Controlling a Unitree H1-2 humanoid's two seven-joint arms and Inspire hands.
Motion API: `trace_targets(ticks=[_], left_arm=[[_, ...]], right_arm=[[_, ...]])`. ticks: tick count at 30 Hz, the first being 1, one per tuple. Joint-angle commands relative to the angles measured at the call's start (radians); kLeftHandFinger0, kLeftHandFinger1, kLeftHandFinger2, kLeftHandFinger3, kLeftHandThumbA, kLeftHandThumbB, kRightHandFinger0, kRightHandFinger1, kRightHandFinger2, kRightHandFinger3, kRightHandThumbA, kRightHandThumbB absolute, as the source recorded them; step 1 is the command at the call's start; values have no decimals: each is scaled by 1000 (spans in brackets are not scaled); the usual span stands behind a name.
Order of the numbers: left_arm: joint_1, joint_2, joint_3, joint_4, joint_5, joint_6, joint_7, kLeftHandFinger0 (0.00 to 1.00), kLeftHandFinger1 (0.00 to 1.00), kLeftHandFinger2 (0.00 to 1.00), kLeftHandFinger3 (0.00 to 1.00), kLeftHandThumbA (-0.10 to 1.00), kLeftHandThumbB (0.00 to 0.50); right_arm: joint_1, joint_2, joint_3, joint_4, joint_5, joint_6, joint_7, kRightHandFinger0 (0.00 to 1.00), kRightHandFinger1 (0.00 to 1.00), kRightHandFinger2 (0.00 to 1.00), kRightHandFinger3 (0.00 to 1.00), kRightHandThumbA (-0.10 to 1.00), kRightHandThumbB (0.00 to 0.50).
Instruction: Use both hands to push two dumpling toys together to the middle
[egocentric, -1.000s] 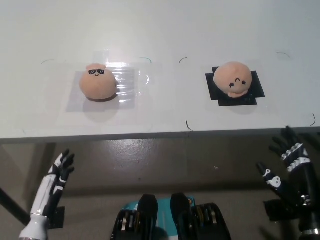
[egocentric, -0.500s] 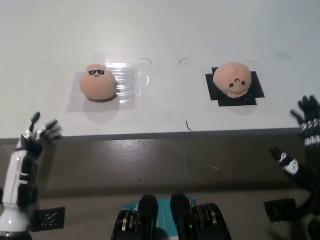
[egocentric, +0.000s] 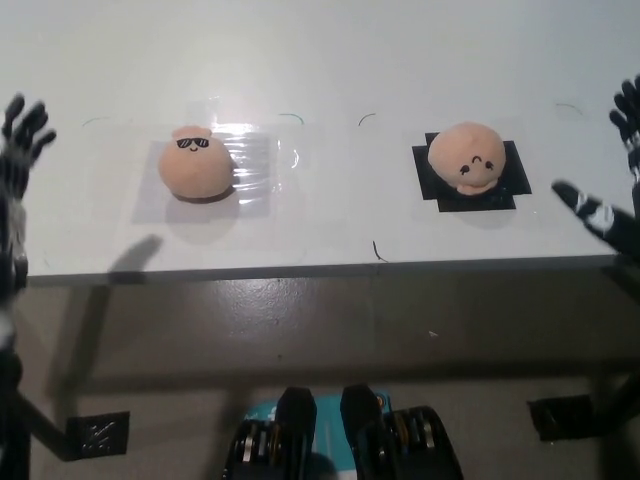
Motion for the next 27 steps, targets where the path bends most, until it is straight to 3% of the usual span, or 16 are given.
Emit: trace_targets(ticks=[1, 4, 5, 6, 7, 10, 18, 20, 22, 23, 27], left_arm=[[-116, 62, 2, 91, -24, 55, -24, 1000, 1000, 1000, 1000, 1000, 309], [-188, 85, -8, 194, -7, 55, -31, 1000, 1000, 1000, 1000, 1000, 330], [-211, 91, -12, 225, -13, 57, -38, 1000, 1000, 1000, 1000, 1000, 341], [-249, 96, -19, 273, -20, 68, -47, 1000, 1000, 1000, 1000, 1000, 357], [-267, 98, -23, 299, -22, 69, -52, 1000, 1000, 1000, 1000, 1000, 348], [-330, 101, -33, 380, -36, 90, -67, 1000, 1000, 1000, 1000, 1000, 335], [-517, 100, -49, 639, -46, 114, -95, 1000, 1000, 1000, 1000, 1000, 372], [-542, 97, -49, 676, -48, 104, -97, 1000, 1000, 1000, 1000, 1000, 368], [-584, 90, -58, 770, -35, 65, -96, 1000, 1000, 1000, 1000, 1000, 353], [-597, 83, -65, 807, -21, 55, -85, 1000, 1000, 1000, 1000, 1000, 394], [-619, 73, -75, 887, -16, 28, -77, 1000, 1000, 1000, 1000, 1000, 419]], right_arm=[[-128, -39, -17, 109, 40, 16, 17, 1000, 1000, 1000, 1000, 1000, 230], [-202, -47, -19, 234, 43, -22, 25, 1000, 1000, 1000, 1000, 1000, 227], [-223, -47, -21, 266, 48, -27, 26, 1000, 1000, 1000, 1000, 1000, 237], [-258, -46, -24, 317, 51, -29, 25, 1000, 1000, 1000, 1000, 1000, 284], [-274, -48, -25, 342, 48, -35, 23, 1000, 1000, 1000, 1000, 1000, 288], [-328, -49, -31, 424, 46, -46, 17, 1000, 1000, 1000, 1000, 1000, 259], [-505, -48, -102, 699, 154, -29, 88, 1000, 1000, 1000, 1000, 1000, 197], [-529, -47, -120, 746, 170, -33, 104, 1000, 1000, 1000, 1000, 1000, 202], [-566, -42, -158, 823, 210, -23, 124, 1000, 1000, 1000, 1000, 1000, 237], [-580, -40, -175, 862, 224, -13, 134, 1000, 1000, 1000, 1000, 1000, 246], [-632, -30, -248, 985, 287, 7, 184, 1000, 1000, 1000, 1000, 1000, 254]])
